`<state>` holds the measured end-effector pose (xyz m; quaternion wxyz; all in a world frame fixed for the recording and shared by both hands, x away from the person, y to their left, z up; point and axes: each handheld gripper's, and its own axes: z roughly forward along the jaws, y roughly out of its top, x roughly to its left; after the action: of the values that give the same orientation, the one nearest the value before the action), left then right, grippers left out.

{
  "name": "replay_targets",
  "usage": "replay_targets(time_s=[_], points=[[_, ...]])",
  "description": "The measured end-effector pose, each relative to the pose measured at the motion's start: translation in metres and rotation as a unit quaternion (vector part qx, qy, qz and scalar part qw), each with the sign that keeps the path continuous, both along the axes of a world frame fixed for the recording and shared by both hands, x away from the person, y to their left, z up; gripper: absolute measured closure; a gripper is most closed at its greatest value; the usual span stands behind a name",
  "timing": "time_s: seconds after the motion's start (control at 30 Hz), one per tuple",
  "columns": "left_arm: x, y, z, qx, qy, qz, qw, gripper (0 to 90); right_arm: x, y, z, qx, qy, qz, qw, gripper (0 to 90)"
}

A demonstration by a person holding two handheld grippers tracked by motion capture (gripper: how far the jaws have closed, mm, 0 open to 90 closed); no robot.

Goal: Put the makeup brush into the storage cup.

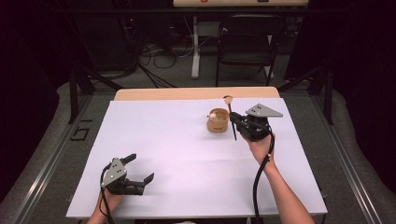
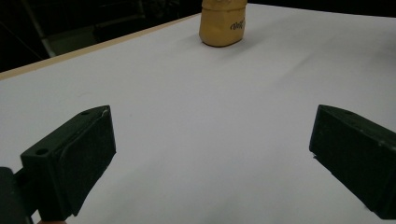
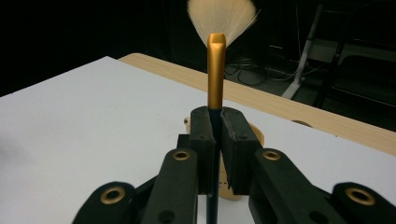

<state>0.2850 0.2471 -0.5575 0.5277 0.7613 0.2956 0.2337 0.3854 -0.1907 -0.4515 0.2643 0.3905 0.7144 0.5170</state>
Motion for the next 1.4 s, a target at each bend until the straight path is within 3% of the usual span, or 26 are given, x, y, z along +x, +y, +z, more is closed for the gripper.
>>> replay_targets(time_s=[0.67, 1.4], points=[[0.001, 0.000, 0.000, -0.001, 0.001, 0.003, 1.0000, 0.3, 0.011, 0.001, 0.014, -0.012, -0.017, -0.007, 0.9998, 83.7], [0.001, 0.000, 0.000, -0.002, 0.001, 0.003, 1.0000, 0.3, 0.028, 0.009, 0.018, -0.020, -0.028, -0.008, 0.9994, 83.7]])
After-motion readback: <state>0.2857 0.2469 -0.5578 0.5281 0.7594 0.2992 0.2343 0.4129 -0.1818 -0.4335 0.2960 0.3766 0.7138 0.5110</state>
